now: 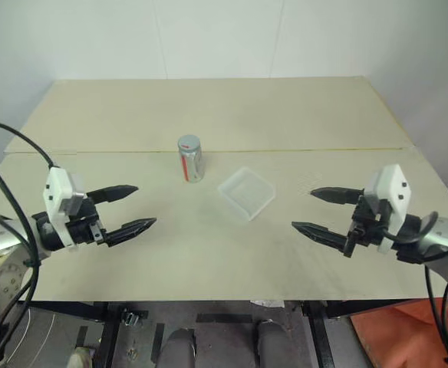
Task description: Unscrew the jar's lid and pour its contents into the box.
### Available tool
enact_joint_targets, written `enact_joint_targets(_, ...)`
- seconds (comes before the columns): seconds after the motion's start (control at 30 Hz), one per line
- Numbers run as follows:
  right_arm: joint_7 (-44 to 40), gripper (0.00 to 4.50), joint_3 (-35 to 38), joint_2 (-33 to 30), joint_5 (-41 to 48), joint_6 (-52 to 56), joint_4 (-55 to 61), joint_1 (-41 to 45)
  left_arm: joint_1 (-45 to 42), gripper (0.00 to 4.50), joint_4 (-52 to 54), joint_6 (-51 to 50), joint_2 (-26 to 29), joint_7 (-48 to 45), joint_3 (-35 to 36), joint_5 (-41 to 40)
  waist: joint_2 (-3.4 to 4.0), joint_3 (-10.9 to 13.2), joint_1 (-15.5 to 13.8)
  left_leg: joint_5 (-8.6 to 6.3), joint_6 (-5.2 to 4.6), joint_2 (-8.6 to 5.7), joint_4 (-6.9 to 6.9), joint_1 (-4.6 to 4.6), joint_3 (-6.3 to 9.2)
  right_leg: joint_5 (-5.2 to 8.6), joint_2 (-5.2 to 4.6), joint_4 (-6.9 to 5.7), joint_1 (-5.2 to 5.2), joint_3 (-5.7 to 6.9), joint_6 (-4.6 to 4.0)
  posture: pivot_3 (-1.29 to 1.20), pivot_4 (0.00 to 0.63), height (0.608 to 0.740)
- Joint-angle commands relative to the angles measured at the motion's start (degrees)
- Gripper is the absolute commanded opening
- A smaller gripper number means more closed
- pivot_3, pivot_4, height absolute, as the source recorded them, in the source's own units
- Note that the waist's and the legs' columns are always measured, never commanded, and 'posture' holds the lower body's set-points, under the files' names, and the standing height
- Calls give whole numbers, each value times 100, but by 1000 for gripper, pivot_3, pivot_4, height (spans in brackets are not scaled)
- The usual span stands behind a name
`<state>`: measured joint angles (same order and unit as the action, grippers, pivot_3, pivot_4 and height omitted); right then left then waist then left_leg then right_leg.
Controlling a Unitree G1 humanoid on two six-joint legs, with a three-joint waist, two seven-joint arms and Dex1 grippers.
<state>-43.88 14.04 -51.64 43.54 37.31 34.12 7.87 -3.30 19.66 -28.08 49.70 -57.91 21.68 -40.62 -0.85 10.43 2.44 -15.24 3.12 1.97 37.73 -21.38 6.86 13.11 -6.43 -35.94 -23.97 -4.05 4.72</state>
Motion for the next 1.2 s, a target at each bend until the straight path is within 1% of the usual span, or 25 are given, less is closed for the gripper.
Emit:
enact_joint_targets(0.03,-13,4500,-116,17,-264,-179,-27,133,-110,4463,38,41,86,33,166,1,0,0,-15,0,0,0,0,0,0,0,0,0,2,0,0,0,150,740)
enact_joint_targets(0.17,20,4500,-285,87,-452,-209,0,216,-93,4463,71,135,4,149,97,132,0,0,-6,0,0,0,0,-1,0,1,0,3,-1,0,0,0,150,740)
enact_joint_targets(0.37,-110,4500,-65,28,-451,-249,-28,277,-399,4463,26,49,-206,631,-229,351,0,0,-5,0,0,0,0,2,0,0,0,0,2,0,-1,0,150,740)
enact_joint_targets(0.47,-160,4500,-8,-3,-520,-272,-28,250,-549,4463,-15,12,-424,990,-474,525,0,0,-5,0,0,-1,0,0,0,1,0,3,1,0,-1,0,150,740)
enact_joint_targets(0.57,-243,4500,60,-42,-596,-321,-56,246,-724,4463,-91,143,-755,1319,-821,832,0,0,-9,0,0,-1,1,0,0,0,0,1,2,0,0,0,150,740)
enact_joint_targets(0.63,-145,4500,-27,-58,-724,-252,-49,313,-842,4463,-250,254,-991,1551,-948,1043,-1,0,-10,0,0,-1,1,2,0,0,0,1,4,1,0,0,150,740)
enact_joint_targets(0.73,-179,4500,56,-83,-476,-82,31,580,-1136,4463,-480,223,-1327,1932,-969,1160,-1,0,11,0,0,-2,2,2,0,0,0,1,3,0,-1,0,150,740)
enact_joint_targets(0.9,-169,4500,-36,-130,-633,-100,65,555,-1569,4463,-896,154,-1798,2167,-1188,1225,-1,-1,-12,0,0,-2,2,1,1,-1,0,4,5,1,0,0,150,740)
enact_joint_targets(0.97,-90,4500,-80,-63,-599,-79,123,592,-1783,4463,-1171,289,-1887,2232,-1411,1495,-2,-1,-17,0,0,-3,4,0,1,-1,0,3,5,1,1,0,150,740)
enact_joint_targets(1.07,-1,4500,-155,25,-604,-90,191,624,-2213,4463,-1740,600,-2186,2502,-1678,1925,-2,-1,-26,0,0,-3,4,2,1,-2,0,2,7,1,1,0,150,740)
enact_joint_targets(1.2,39,4500,-200,68,-641,-101,213,682,-2646,4463,-2403,917,-2626,2862,-1682,2214,-4,-1,-18,1,1,-4,6,0,1,-3,-1,8,8,1,4,0,150,740)
